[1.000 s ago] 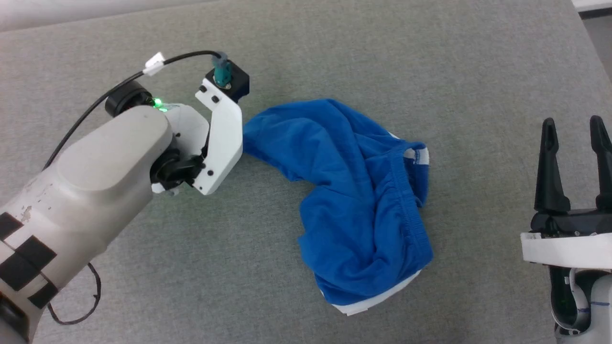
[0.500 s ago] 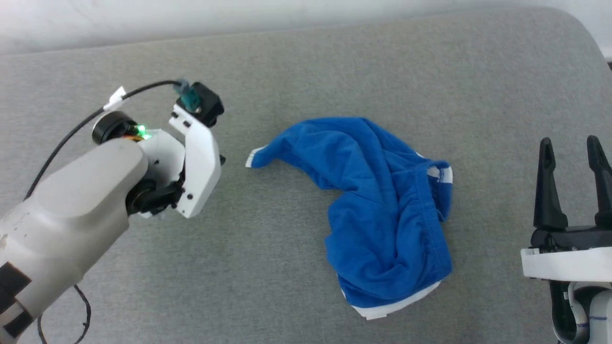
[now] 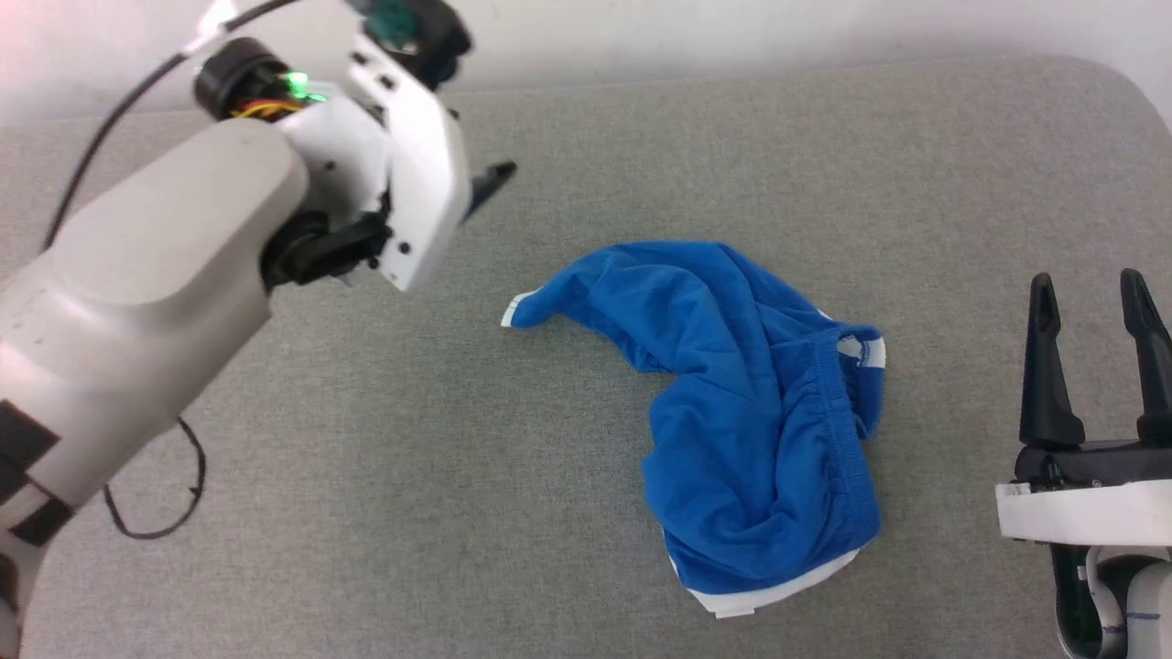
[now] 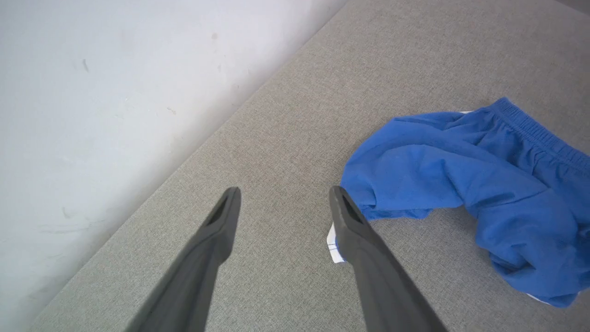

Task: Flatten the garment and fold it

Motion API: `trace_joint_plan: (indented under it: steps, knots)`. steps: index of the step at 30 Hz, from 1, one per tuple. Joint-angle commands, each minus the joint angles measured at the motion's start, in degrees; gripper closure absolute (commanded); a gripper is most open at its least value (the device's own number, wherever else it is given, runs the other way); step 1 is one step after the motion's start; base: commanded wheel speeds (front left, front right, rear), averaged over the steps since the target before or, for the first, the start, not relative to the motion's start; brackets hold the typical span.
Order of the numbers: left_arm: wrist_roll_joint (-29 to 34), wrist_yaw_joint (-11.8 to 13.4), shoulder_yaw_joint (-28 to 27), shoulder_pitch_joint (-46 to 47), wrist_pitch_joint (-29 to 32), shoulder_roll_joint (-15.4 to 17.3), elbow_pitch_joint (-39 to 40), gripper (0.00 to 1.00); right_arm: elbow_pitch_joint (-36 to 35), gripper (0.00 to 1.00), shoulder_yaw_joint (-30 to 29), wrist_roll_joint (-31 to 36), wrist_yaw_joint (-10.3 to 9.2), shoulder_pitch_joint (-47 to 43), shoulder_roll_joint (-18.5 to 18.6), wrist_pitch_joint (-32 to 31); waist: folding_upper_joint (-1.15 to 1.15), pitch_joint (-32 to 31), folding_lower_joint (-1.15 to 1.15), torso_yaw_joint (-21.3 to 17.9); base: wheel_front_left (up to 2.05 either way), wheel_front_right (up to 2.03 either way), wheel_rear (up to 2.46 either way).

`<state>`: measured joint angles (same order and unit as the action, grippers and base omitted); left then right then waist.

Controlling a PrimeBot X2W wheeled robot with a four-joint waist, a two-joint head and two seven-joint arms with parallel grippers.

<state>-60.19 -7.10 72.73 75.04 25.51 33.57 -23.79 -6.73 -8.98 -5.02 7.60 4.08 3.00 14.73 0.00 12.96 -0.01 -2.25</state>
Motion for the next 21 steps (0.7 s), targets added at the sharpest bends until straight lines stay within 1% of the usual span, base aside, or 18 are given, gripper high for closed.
trace_joint_plan:
  steps: [1,4,8,12,14,21]
  knots:
    - [0.4,-0.4,0.3,0.1,0.8,-0.6,0.3,0.0,-0.2,0.0,0.1,0.2,-0.11,-0.2,-0.1,0.3,0.0,0.5,0.01,-0.4,0.0,0.0,0.0]
    - [1.1,-0.4,0.5,-0.1,5.2,-1.7,1.2,0.0,-0.1,0.0,0.4,-0.2,-0.11,0.4,-0.1,0.3,0.0,1.4,0.01,-1.5,0.0,0.0,0.0]
    - [3.4,-0.4,0.6,-3.2,11.9,-2.8,1.6,0.0,0.1,0.0,0.9,-0.9,-0.11,1.5,-0.1,0.3,0.0,2.9,0.01,-3.4,0.0,0.0,0.0]
    - [4.5,-0.4,0.6,-6.5,15.5,-3.4,0.7,0.0,0.2,0.0,1.0,-1.5,-0.11,2.4,-0.1,0.3,0.0,4.6,0.01,-5.3,0.0,0.0,0.0]
    - [5.1,-0.4,0.6,-8.2,16.3,-3.6,-0.4,0.0,0.2,0.0,1.0,-1.7,-0.11,2.8,-0.1,0.3,0.0,5.4,0.01,-6.1,0.0,0.0,0.0]
    - [6.9,-0.4,0.6,-11.8,14.7,-5.0,-6.4,0.0,0.4,0.0,0.9,-2.3,-0.11,3.7,-0.1,0.3,0.0,7.2,0.01,-7.9,0.0,0.0,0.0]
